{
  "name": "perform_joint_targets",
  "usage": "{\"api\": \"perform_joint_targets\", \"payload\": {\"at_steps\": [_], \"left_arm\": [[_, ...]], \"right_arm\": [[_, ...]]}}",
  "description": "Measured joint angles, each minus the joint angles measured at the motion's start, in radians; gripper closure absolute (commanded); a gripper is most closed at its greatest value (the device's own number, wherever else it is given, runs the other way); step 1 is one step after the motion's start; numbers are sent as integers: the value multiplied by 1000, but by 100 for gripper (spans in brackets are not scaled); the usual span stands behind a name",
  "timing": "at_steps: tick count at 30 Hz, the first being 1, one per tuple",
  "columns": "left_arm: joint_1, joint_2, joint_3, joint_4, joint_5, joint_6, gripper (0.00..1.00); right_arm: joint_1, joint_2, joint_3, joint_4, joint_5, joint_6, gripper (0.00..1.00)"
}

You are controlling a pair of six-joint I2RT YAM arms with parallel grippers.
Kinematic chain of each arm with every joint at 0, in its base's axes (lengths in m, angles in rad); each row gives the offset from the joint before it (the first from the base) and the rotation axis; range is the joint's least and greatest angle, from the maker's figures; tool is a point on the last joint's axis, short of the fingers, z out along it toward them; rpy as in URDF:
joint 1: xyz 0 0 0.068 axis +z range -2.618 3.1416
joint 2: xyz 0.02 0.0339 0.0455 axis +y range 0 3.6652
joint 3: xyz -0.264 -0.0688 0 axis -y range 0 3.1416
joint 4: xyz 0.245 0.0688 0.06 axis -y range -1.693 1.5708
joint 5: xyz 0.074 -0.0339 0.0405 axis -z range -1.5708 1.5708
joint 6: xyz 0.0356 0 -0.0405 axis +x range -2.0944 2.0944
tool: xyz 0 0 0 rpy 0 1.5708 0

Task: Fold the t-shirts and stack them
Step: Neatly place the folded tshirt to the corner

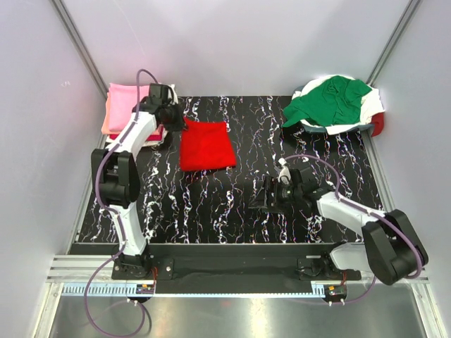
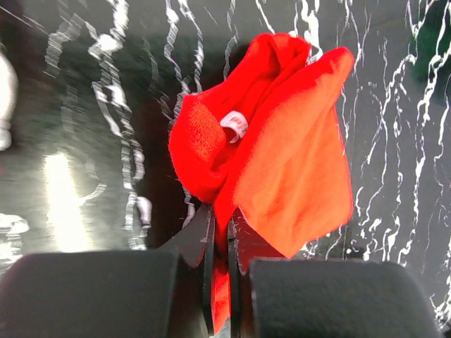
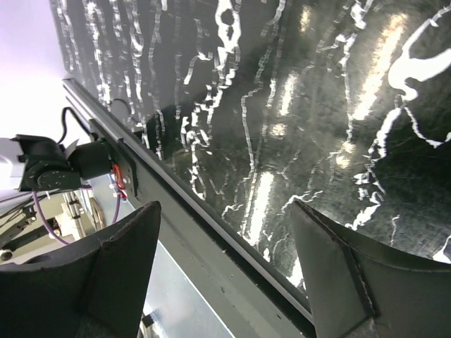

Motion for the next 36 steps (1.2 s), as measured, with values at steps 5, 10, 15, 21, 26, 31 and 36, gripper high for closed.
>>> {"api": "perform_joint_targets", "payload": {"at_steps": [5,10,15,21,26,31,36], "left_arm": [[54,4,141,-95,-8,81,100],[89,4,214,-114,-9,133,100],[93,5,252,-163,-8,167,100],[101,5,386,-221,-1,190,100],[130,5,535,-242,8,204,100],[171,5,614,-243,21,208,100],[219,18,668,-246,50,205,100]], "right_arm": [[0,74,2,7,-1,2,18],[0,150,21,6,-2,3,19],[0,165,29,7,-5,3,19],[0,178,33,10,-6,3,19],[0,183,33,10,-6,3,19],[0,184,33,10,-6,3,19],[0,195,35,30,-14,3,19]]}}
